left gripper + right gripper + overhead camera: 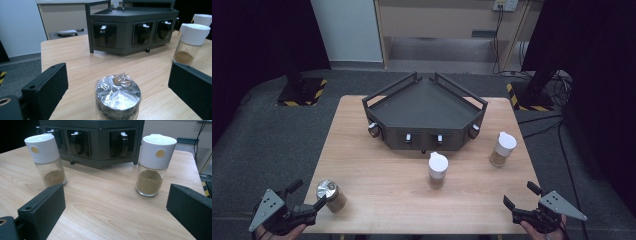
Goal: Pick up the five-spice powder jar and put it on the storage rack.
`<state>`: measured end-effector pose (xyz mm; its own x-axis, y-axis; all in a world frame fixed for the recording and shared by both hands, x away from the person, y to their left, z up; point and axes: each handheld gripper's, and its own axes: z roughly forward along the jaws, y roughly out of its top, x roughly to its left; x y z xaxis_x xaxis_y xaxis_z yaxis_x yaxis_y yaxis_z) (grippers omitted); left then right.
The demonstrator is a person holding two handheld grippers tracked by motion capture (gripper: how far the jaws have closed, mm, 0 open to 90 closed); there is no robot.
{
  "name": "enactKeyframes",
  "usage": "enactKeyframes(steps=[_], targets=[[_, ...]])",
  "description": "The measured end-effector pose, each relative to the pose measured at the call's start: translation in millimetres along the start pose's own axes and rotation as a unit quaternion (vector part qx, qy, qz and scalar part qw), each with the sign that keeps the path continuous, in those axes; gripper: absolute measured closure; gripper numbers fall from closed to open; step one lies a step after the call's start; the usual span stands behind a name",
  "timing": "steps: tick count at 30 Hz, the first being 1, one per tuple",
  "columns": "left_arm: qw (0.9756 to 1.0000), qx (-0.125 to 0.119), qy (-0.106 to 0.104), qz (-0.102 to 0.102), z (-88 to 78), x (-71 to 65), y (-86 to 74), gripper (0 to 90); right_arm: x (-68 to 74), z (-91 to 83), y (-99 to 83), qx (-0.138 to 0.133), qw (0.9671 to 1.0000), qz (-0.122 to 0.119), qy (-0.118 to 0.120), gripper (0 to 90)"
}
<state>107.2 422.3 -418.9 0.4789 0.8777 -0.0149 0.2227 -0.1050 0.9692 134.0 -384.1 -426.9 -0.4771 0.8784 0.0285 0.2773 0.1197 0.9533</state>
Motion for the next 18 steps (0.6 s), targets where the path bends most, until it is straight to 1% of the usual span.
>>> enactKeyframes(steps=[8,10,15,18], targets=[[0.9998,0.02,-0.006,0.004,-0.5,5.2,13.4,2.5,-1.1,0.6,-0.3,0.001,1.0,0.002,0.001,2.4],[0.9996,0.025,-0.007,0.011,-0.4,5.4,16.8,2.5,-0.9,0.7,-0.1,0.002,1.0,0.001,0.001,2.4],[0.9992,0.037,-0.015,0.006,4.3,11.5,17.8,2.5,-1.2,1.1,-0.1,0.003,1.0,0.002,0.002,2.6],[0.9986,0.049,-0.016,0.011,8.9,12.0,18.1,2.6,-1.1,1.3,0.0,0.003,1.0,0.002,0.002,2.8]])
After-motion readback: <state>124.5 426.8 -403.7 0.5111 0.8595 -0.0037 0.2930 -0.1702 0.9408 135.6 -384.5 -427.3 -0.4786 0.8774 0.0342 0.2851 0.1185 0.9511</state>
